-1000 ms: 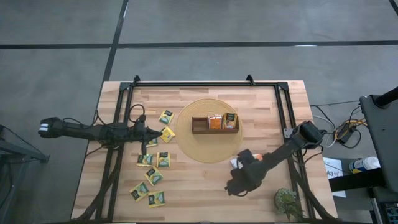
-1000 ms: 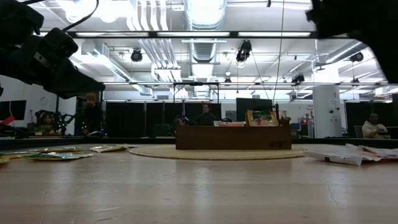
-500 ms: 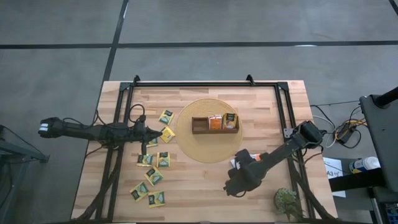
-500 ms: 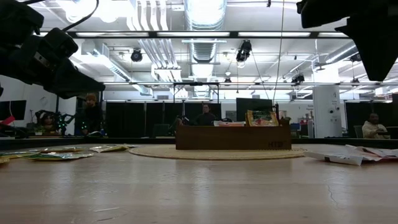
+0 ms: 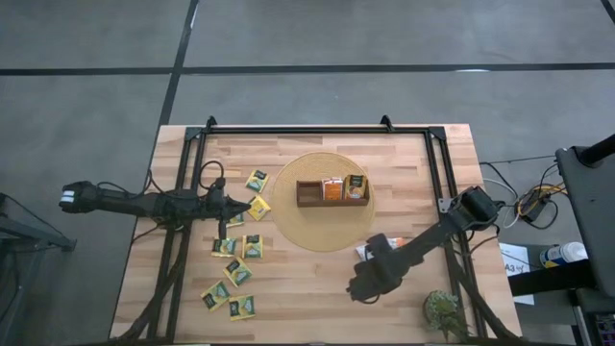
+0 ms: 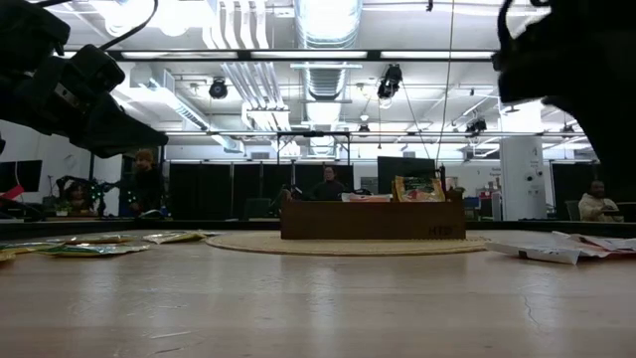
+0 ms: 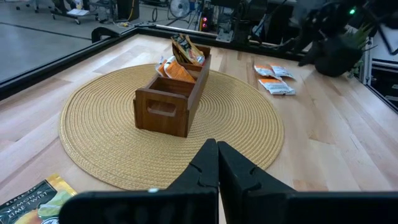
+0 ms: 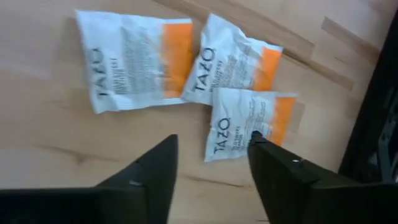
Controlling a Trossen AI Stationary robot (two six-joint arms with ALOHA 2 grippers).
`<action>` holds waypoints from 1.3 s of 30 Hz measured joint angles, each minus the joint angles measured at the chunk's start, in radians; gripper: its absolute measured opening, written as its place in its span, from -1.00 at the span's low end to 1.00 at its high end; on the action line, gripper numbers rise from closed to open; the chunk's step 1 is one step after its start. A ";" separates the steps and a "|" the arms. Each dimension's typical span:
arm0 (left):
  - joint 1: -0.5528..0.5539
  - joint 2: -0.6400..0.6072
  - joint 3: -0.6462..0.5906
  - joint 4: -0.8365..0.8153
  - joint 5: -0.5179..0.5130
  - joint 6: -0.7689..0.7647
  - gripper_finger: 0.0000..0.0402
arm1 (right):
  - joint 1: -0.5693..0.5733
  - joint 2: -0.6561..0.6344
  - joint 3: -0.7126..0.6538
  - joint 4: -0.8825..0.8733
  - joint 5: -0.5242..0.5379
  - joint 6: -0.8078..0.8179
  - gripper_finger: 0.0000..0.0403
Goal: Pick & Place Tea
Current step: Put the white tea bag into the middle section of the wooden organizer
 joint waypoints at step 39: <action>0.000 0.005 0.000 -0.003 0.001 0.000 -1.00 | -0.025 0.004 -0.085 0.186 -0.118 -0.059 -0.96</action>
